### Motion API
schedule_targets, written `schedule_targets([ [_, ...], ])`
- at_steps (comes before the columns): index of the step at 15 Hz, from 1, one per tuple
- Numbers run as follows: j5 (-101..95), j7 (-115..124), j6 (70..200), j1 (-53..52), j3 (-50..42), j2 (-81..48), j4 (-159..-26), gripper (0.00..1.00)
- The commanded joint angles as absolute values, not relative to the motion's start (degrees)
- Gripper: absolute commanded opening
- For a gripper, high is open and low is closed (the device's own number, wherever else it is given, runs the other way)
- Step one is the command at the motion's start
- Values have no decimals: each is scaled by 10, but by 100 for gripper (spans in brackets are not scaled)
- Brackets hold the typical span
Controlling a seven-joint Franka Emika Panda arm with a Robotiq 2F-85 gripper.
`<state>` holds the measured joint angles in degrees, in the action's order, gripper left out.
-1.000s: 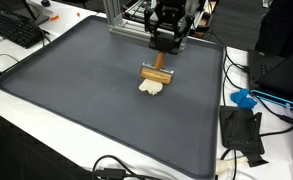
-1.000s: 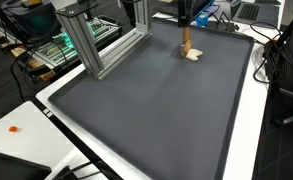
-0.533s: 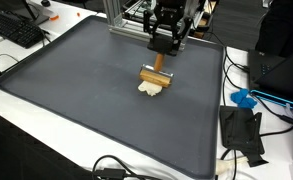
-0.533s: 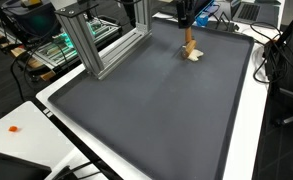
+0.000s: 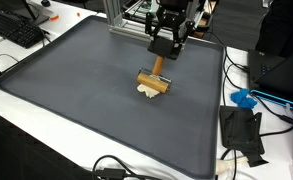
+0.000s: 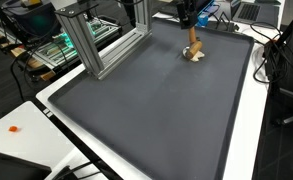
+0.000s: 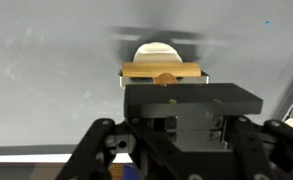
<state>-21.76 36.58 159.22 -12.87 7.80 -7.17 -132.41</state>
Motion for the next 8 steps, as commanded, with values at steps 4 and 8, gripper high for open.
schedule_targets([
  [4, -322, 488, 1620, -141, 53, -127, -1313, 29],
  [8, -353, 531, 1619, -143, 48, -135, -1304, 29],
])
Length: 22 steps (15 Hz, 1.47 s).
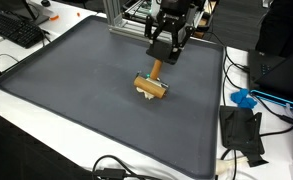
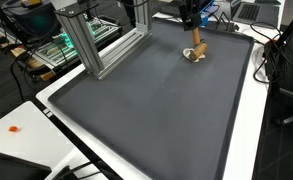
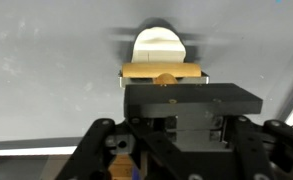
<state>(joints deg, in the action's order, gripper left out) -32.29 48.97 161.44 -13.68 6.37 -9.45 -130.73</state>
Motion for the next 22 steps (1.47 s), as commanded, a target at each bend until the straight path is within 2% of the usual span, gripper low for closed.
schedule_targets([
  [1, -361, 540, 1619, -144, 46, -137, -1301, 29],
  [4, -359, 547, 1610, -143, 49, -140, -1297, 29],
  [10, -230, 442, 1535, -124, 89, -125, -1295, 29],
  [22, -90, 305, 1443, -137, 78, -104, -1283, 29],
])
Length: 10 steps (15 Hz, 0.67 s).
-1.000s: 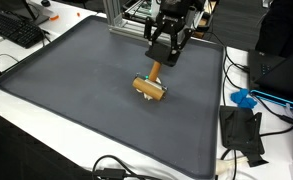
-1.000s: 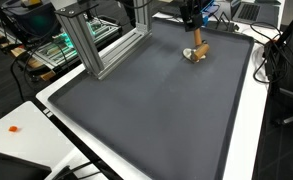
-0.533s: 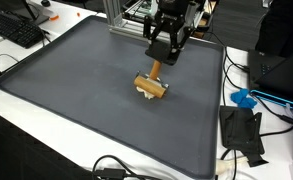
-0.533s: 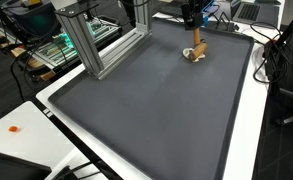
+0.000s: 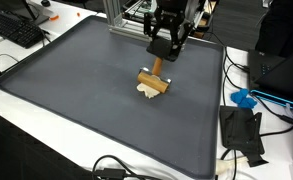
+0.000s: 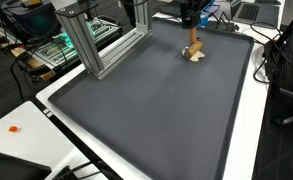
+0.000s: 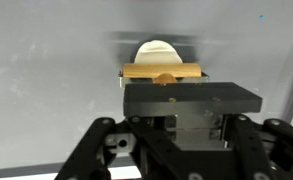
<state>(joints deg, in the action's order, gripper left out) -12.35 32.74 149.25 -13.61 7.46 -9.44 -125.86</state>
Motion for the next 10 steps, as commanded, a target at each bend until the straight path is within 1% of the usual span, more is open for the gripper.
schedule_targets([
  [1, -85, 301, 1435, -137, 79, -102, -1282, 29],
  [6, -61, 280, 1386, -136, 85, -95, -1278, 29],
  [10, -64, 283, 1398, -135, 84, -97, -1275, 29],
])
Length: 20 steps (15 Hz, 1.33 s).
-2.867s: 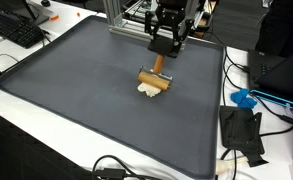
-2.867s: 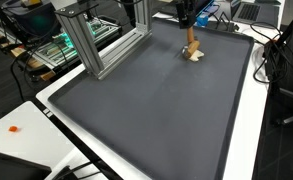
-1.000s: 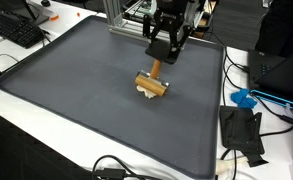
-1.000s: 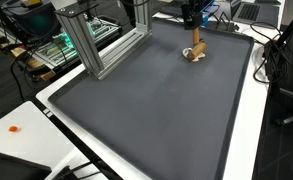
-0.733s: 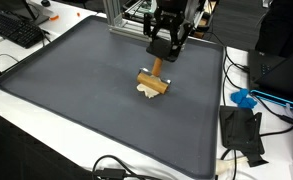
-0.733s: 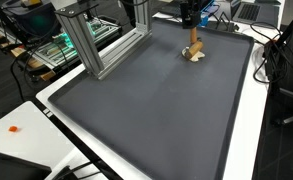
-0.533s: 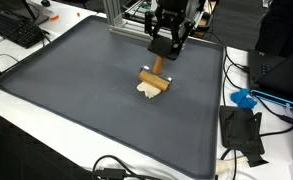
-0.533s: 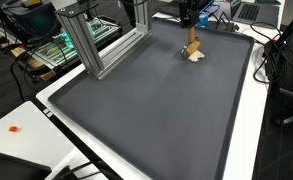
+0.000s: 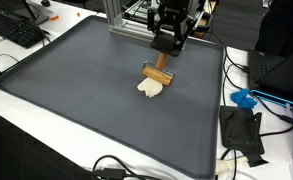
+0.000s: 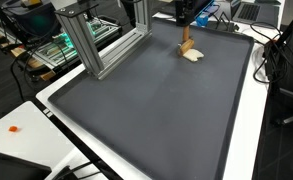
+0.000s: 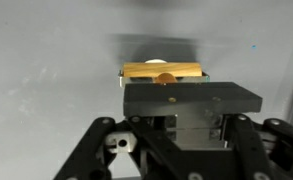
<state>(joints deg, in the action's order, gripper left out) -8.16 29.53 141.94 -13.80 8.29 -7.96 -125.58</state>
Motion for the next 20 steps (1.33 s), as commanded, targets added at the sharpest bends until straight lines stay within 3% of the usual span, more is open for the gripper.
schedule_targets([
  [1, -64, 283, 1398, -135, 84, -97, -1274, 29],
  [20, -63, 286, 1378, -135, 84, -73, -1242, 29],
])
